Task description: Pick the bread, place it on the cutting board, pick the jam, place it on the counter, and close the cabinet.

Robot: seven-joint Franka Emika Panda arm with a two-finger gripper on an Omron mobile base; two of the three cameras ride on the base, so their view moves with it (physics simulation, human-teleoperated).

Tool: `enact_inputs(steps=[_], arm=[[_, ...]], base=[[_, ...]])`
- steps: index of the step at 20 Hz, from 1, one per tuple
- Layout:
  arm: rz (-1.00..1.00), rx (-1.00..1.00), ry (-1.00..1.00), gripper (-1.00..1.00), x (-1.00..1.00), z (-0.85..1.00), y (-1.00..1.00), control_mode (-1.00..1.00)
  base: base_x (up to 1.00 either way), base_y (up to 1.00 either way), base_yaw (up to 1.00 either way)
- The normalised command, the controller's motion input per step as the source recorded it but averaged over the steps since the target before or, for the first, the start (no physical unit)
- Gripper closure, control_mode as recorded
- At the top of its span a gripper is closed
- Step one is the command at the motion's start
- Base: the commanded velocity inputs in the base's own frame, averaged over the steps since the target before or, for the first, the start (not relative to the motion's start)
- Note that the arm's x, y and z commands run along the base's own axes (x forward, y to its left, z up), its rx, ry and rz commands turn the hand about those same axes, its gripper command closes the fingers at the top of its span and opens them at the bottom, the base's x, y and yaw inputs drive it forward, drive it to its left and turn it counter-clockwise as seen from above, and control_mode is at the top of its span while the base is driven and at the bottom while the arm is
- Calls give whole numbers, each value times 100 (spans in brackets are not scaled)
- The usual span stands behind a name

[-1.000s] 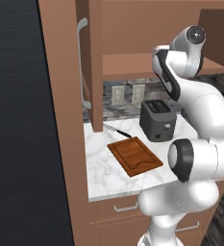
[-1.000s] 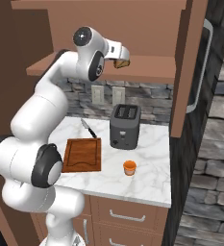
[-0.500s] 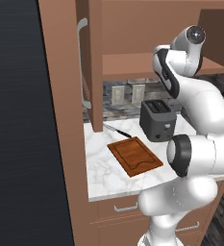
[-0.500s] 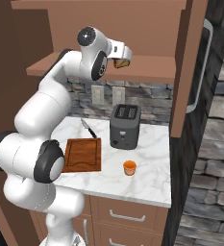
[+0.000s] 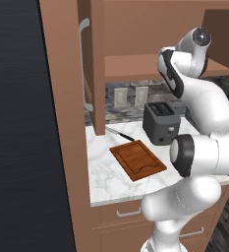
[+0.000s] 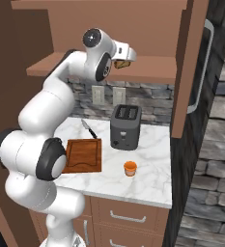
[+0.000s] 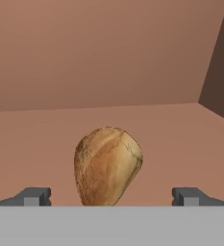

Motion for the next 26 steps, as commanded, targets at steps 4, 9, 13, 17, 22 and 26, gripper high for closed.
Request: enact_inputs(steps=[4, 9, 13, 17, 22, 26], arm=[[0, 0, 0, -100, 13, -12, -1, -100], [0, 0, 0, -100, 17, -6, 0, -100], [0, 0, 0, -100, 23, 0, 0, -100], [0, 0, 0, -100, 29, 0, -5, -100], [0, 0, 0, -100, 24, 0, -5, -100], [0, 0, 0, -100, 18, -2, -3, -100]], base=[[0, 0, 0], [0, 0, 0], [0, 0, 0], [0, 0, 0], [0, 0, 0], [0, 0, 0]])
